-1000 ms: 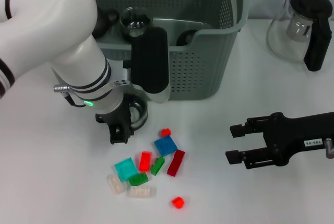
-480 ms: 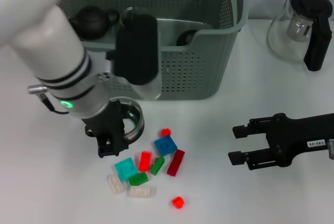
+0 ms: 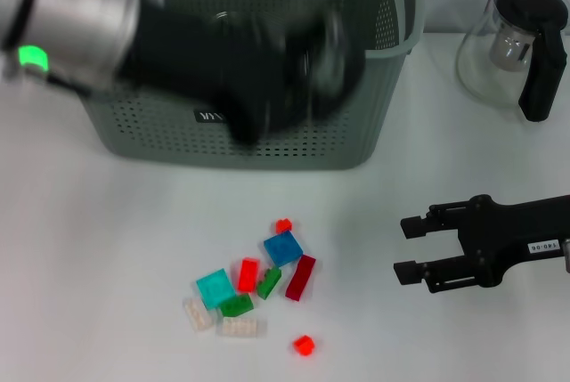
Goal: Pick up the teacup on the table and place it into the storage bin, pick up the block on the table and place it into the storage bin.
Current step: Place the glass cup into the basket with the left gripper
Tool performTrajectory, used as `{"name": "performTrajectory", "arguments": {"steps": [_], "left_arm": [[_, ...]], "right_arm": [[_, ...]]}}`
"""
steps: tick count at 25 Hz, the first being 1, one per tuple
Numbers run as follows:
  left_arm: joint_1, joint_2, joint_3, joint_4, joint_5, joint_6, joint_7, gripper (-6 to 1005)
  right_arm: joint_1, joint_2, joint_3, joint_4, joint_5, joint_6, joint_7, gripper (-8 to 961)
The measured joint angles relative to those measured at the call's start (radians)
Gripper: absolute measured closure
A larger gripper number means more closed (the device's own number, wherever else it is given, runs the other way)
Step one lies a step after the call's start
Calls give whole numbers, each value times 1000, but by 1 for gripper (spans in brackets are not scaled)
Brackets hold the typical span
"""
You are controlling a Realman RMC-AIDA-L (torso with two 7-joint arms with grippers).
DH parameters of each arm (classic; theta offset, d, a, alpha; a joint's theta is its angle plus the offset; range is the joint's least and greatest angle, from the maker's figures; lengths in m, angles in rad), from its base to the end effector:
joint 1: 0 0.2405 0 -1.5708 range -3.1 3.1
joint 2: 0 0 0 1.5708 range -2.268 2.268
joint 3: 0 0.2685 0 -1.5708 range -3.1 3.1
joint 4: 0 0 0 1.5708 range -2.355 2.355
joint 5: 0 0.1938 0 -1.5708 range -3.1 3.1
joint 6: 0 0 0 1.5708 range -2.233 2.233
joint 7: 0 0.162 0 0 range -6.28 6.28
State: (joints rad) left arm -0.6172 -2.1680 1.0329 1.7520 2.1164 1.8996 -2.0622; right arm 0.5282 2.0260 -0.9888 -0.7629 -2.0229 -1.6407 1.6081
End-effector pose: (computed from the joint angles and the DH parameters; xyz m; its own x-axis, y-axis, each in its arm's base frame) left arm -0.0859 0.3050 0.0318 0.9908 0.0007 0.1356 0.0240 -0.9850 -0.1706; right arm 0.2461 0.3087 -0.0290 0.8644 -0.4274 -0.2647 -0.4293 -0.9016 0.0539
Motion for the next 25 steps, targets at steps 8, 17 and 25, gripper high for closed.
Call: {"name": "performTrajectory", "arguments": {"steps": [8, 17, 25], "left_arm": [[-149, 60, -98, -310, 107, -391, -53, 957], [-332, 132, -81, -794, 272, -775, -45, 957], [-404, 81, -10, -967, 438, -1011, -61, 957]], "right_arm": [[7, -2, -2, 1, -1, -23, 17, 178], [20, -3, -3, 0, -13, -31, 51, 178], [30, -3, -4, 0, -14, -31, 55, 177]]}}
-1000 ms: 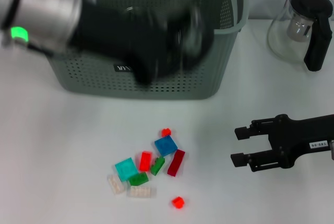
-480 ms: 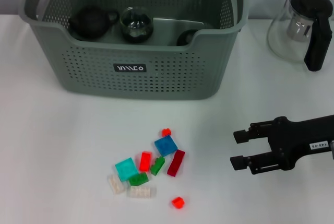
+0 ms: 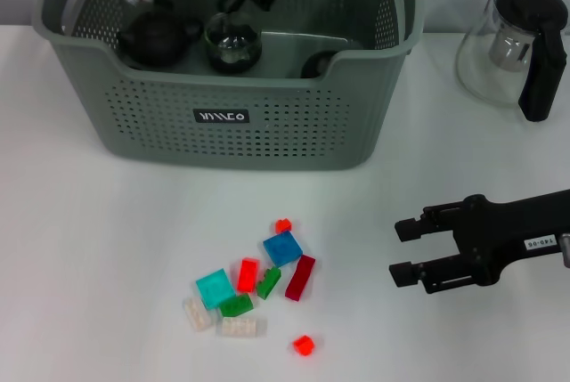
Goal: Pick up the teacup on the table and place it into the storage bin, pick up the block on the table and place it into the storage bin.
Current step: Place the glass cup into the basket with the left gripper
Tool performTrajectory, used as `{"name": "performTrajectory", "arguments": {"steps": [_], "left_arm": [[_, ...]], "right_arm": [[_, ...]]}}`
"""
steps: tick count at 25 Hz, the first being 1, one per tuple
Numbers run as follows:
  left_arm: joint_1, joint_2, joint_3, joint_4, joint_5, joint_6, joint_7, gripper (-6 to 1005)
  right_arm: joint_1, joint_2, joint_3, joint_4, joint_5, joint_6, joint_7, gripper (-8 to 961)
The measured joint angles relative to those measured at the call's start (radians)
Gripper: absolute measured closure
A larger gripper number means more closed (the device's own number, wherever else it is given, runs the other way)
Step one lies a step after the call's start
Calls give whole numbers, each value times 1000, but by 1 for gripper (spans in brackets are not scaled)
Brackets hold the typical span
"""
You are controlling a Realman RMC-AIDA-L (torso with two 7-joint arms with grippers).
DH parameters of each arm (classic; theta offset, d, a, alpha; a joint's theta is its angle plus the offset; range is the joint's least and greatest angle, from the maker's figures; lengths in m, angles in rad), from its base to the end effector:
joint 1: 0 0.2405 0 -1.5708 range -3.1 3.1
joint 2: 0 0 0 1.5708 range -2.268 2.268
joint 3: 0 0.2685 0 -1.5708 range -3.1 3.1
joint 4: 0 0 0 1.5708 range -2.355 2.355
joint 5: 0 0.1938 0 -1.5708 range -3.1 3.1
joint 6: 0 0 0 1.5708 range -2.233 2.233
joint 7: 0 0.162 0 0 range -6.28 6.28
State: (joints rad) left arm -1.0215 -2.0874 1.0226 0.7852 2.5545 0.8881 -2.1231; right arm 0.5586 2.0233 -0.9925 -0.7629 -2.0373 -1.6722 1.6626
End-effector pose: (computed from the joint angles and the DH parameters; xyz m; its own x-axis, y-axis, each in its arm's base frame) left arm -0.1240 0.4931 -0.0224 0.9427 0.3187 0.0986 0.3070 -0.7128 -0.6306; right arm 0.2375 0.3105 -0.0288 0.8595 -0.4509 -0.2406 -0.4410 -0.8923 0.0970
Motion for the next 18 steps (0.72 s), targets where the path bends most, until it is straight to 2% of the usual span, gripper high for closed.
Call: {"name": "performTrajectory", "arguments": {"steps": [4, 7, 18], "left_arm": [[-31, -30, 4, -62, 88, -85, -12, 958], [-46, -43, 12, -104, 132, -136, -19, 959], [-47, -59, 37, -156, 167, -203, -20, 956]], "right_arm": [[4, 0, 3, 0, 0, 0, 0, 177], [4, 0, 4, 0, 0, 0, 1, 177], [5, 3, 2, -1, -14, 8, 9, 177]]}}
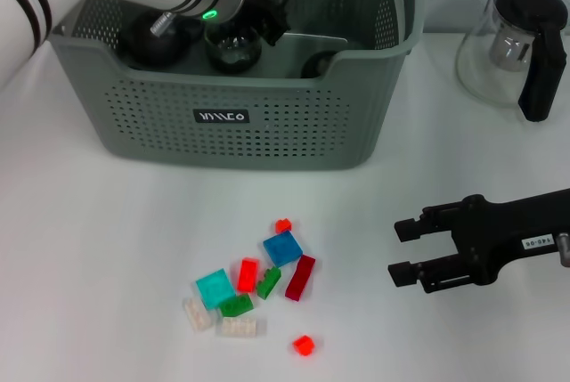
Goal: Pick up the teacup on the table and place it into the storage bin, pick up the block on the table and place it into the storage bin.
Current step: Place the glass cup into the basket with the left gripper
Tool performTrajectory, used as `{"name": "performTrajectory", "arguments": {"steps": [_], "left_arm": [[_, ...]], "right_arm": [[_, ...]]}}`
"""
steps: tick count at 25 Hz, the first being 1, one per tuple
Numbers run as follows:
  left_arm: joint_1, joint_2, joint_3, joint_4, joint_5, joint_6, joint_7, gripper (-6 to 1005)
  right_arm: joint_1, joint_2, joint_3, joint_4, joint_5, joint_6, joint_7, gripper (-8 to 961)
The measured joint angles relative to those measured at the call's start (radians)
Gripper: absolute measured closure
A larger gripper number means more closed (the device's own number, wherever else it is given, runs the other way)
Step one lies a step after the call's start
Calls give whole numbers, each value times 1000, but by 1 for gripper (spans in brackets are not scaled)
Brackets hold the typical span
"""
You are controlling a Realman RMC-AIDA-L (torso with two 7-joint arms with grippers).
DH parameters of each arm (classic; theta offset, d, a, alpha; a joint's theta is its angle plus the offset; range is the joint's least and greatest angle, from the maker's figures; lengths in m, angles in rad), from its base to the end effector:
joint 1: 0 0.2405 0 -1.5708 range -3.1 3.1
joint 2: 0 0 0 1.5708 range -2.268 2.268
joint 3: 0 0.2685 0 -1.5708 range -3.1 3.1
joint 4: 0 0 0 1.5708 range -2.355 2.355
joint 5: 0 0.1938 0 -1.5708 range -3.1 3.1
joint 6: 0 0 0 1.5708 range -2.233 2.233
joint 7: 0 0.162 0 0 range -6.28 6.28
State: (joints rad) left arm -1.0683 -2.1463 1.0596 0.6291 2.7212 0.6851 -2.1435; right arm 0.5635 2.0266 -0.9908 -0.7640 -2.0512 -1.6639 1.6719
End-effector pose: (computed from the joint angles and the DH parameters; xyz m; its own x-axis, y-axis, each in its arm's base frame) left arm -0.1362 0.4934 -0.0607 0.9542 0.2976 -0.0307 0.1940 -0.6934 -0.6939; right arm 0.2376 0.3119 -0.0303 0.8595 -0.4564 -0.2300 -0.4478 -0.8894 0.0915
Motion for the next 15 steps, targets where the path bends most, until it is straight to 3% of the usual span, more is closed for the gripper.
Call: {"name": "performTrajectory", "arguments": {"steps": [15], "left_arm": [[5, -4, 34, -12, 2, 5, -1, 952]], "right_arm": [[1, 1, -2, 0, -1, 1, 0, 177]]}}
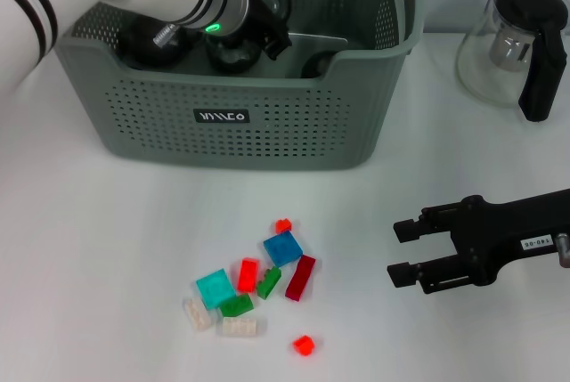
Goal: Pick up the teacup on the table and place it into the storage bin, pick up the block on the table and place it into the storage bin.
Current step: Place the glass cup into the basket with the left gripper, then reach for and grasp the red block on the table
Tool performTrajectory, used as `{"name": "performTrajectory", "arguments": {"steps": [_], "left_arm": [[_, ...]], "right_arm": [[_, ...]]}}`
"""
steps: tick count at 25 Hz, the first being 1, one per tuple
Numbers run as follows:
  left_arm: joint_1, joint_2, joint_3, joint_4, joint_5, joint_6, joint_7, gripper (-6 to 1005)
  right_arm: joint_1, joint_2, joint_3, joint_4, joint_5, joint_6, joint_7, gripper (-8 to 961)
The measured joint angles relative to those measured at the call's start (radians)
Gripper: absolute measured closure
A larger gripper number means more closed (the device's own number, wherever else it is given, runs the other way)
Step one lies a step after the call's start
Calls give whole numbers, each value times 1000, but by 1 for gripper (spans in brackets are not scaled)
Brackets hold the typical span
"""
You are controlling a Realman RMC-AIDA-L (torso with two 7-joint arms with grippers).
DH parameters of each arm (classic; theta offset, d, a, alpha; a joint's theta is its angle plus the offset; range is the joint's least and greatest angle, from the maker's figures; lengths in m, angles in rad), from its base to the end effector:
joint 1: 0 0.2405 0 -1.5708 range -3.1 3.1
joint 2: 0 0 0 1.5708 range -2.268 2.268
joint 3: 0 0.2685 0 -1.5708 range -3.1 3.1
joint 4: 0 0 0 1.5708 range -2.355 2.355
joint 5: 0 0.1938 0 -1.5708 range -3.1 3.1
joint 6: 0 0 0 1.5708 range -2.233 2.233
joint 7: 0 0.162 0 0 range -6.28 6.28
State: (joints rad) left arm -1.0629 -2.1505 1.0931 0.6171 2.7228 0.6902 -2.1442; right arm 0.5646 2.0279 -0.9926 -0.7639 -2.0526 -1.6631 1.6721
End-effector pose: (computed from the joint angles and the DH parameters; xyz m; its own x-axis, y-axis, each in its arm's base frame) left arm -0.1401 0.4878 -0.0686 0.9534 0.2946 -0.0648 0.1745 -0.7139 -0.6781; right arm 0.2372 0.3118 -0.0310 0.8605 -0.4556 -0.2280 -0.4467 -0.8899 0.0926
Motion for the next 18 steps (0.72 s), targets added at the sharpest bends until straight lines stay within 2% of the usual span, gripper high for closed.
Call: {"name": "performTrajectory", "arguments": {"steps": [10, 16, 18], "left_arm": [[16, -11, 4, 34, 0, -3, 0, 949], [27, -12, 1, 72, 0, 3, -23, 781], [36, -8, 1, 99, 4, 15, -44, 623]], "right_arm": [[0, 0, 0, 0, 0, 1, 0, 177], [0, 0, 0, 0, 0, 1, 0, 177], [0, 0, 0, 0, 0, 1, 0, 177]]}}
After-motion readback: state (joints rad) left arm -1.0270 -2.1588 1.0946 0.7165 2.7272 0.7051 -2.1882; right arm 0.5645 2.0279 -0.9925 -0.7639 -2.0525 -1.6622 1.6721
